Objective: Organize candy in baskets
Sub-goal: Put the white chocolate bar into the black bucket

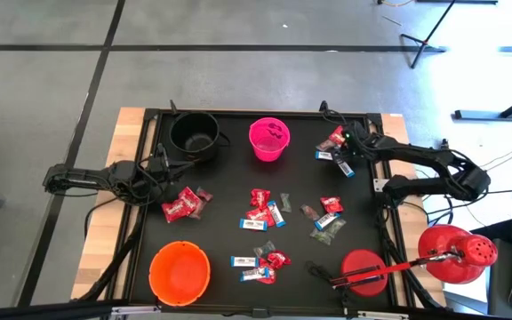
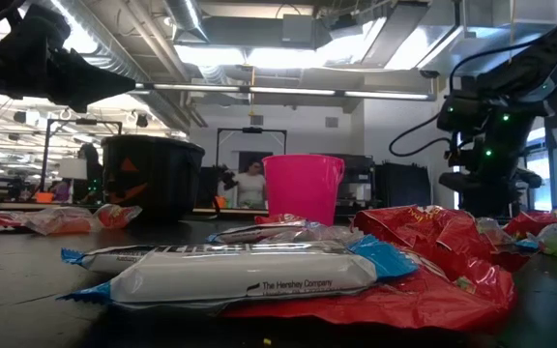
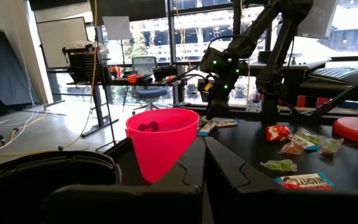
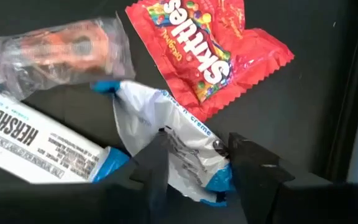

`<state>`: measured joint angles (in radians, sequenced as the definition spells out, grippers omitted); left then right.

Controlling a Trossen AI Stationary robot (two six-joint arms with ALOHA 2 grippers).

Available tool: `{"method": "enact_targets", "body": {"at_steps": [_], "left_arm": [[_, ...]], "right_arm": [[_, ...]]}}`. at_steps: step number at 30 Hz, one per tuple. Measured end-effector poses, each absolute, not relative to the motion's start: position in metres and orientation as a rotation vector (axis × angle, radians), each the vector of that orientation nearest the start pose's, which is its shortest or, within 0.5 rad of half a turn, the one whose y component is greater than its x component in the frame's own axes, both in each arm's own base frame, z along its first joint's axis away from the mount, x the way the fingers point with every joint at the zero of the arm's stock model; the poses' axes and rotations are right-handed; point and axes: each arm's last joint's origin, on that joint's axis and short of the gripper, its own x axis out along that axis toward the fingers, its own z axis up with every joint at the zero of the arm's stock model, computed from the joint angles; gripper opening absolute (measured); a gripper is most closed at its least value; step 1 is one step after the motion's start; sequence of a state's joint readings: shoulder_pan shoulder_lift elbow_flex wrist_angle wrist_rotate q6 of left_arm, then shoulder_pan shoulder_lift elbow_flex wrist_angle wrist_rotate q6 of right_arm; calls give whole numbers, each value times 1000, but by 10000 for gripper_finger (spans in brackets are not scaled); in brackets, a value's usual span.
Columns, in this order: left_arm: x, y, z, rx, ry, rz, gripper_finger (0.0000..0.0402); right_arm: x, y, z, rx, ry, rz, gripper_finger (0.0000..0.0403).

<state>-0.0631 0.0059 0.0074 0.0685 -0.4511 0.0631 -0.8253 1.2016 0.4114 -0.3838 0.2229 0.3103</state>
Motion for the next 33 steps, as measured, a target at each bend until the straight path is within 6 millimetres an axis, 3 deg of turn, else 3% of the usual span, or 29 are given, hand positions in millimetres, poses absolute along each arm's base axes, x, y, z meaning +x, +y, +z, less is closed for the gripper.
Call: {"method": "enact_targets", "body": {"at_steps": [10, 22, 28, 33], "left_arm": [[95, 7, 172, 45, -55, 390, 2], [95, 7, 172, 44, -56, 390, 2], [95, 7, 172, 44, -56, 390, 2], [95, 7, 172, 44, -56, 390, 2]], "right_arm": [[113, -128, 141, 634, 960, -1031, 7], [106, -118, 174, 596, 712, -966, 1], [109, -112, 204, 571, 431, -751, 1], [126, -108, 227, 499, 209, -550, 0]]}}
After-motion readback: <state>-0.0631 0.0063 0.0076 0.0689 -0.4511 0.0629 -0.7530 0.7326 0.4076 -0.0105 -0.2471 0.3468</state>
